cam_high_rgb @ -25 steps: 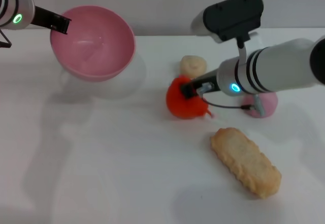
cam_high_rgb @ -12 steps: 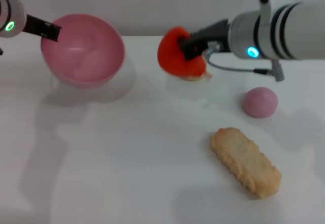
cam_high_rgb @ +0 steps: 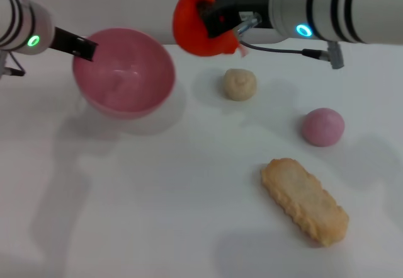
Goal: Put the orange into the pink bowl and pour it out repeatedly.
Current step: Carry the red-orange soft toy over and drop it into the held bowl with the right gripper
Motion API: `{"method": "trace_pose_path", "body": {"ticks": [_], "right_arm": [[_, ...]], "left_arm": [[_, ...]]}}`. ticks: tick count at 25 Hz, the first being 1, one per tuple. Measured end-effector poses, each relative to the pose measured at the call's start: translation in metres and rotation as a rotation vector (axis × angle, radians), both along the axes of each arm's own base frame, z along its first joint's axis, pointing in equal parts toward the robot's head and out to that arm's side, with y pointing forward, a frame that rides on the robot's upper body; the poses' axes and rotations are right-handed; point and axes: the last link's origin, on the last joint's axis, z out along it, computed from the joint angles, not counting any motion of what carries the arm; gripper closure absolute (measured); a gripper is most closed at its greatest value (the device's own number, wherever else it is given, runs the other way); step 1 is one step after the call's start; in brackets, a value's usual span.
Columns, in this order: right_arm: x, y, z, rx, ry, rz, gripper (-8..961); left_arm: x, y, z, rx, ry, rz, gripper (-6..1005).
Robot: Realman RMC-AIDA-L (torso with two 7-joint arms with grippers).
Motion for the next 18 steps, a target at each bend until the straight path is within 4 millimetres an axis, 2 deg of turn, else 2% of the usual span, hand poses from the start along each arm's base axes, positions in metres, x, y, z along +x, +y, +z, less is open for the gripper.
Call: {"method": "trace_pose_path", "body": {"ticks": [10, 18], "right_arm": [[0.008, 0.011, -0.016, -0.014, -0.007, -0.014, 890], [0.0, 0.016, -0.023, -0.022, 0.009, 0.016, 890]], "left_arm": [[0.019, 0.0, -0.012, -0.041, -0.043, -0.05, 958], [0.025, -0.001, -0.017, -0.058, -0.065, -0.068, 958]]}}
